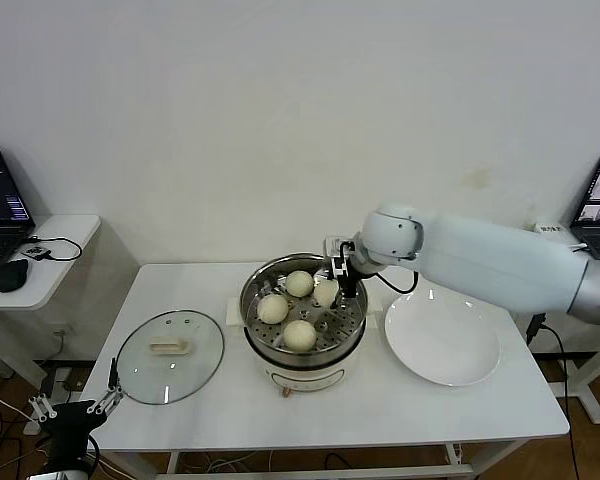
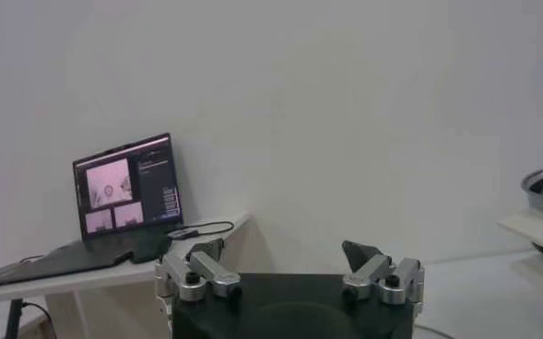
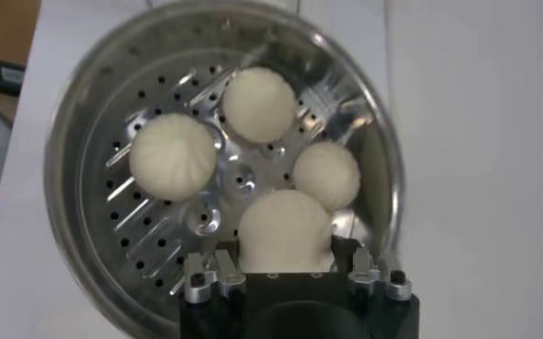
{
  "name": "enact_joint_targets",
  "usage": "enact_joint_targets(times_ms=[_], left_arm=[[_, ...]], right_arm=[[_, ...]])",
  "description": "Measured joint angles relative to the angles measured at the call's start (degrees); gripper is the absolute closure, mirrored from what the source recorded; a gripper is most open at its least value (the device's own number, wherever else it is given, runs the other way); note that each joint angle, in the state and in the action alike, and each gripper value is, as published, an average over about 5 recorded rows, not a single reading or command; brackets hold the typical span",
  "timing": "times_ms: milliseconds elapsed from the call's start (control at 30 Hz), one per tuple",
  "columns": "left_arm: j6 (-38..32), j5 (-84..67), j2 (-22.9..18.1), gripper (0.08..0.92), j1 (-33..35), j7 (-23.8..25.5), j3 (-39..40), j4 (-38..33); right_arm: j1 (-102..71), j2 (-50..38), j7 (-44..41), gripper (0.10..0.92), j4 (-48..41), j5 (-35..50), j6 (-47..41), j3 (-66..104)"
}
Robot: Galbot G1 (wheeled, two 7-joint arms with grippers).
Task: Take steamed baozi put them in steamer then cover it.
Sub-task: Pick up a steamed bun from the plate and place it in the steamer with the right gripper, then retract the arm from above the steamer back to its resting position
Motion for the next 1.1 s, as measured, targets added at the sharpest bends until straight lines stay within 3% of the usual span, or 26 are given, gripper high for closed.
enact_joint_targets(times_ms=[367, 667, 1100], left_arm=[[-0.01, -0.16, -0.02, 0.177, -0.45, 0.0, 0.17, 0.62], [-0.01, -0.26, 0.18, 0.177, -0.45, 0.0, 0.07, 0.64], [0.22, -0.43, 0.71, 0.177, -1.76, -0.1, 0.35, 1.64]], right_arm=[[-3.0, 1.79, 1.21, 0.397, -2.52, -1.87, -0.48, 1.01], [-3.25, 0.62, 1.54, 0.221, -1.78, -1.49, -1.0, 2.54], [-5.25, -8.71, 7.0, 0.203, 7.81, 3.77, 0.63, 10.28]])
